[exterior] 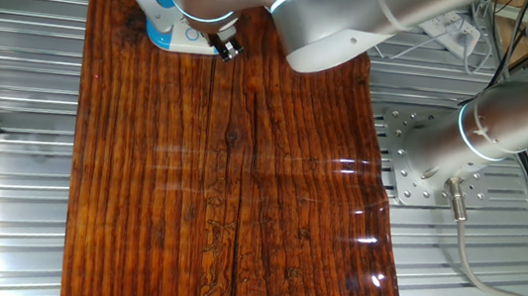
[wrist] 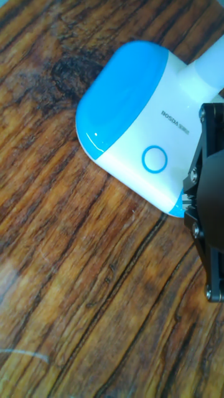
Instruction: Turn on the desk lamp by pressing the button
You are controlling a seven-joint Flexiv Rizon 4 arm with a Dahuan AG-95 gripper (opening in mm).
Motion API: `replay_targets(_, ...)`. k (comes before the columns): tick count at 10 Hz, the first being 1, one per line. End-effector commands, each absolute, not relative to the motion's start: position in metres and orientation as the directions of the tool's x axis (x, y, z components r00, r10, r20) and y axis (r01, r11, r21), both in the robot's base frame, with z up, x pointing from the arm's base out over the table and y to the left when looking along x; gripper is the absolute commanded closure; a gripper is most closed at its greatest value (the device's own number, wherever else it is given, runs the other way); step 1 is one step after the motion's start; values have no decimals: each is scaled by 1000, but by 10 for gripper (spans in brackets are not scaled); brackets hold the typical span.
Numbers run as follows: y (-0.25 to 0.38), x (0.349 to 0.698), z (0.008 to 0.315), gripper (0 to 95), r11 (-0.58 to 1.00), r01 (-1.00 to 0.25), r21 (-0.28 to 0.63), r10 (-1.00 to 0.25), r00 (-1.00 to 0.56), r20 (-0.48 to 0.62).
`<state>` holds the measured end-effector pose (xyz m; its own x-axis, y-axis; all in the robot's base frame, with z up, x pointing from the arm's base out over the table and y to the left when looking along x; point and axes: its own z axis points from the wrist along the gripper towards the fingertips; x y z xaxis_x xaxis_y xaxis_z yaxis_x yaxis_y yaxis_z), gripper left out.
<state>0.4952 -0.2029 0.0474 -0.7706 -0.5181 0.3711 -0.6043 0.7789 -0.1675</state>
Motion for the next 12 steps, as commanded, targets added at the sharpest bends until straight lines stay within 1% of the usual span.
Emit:
replay_targets(1, -205, 506, 46, 950, 769, -622, -150, -536, -754, 378)
replay_targets(6, -209, 529, 47, 950, 758, -639, -132, -553, -737, 388)
replay_targets(12, -208, 535, 49, 950, 750, -649, -128, -561, -726, 397)
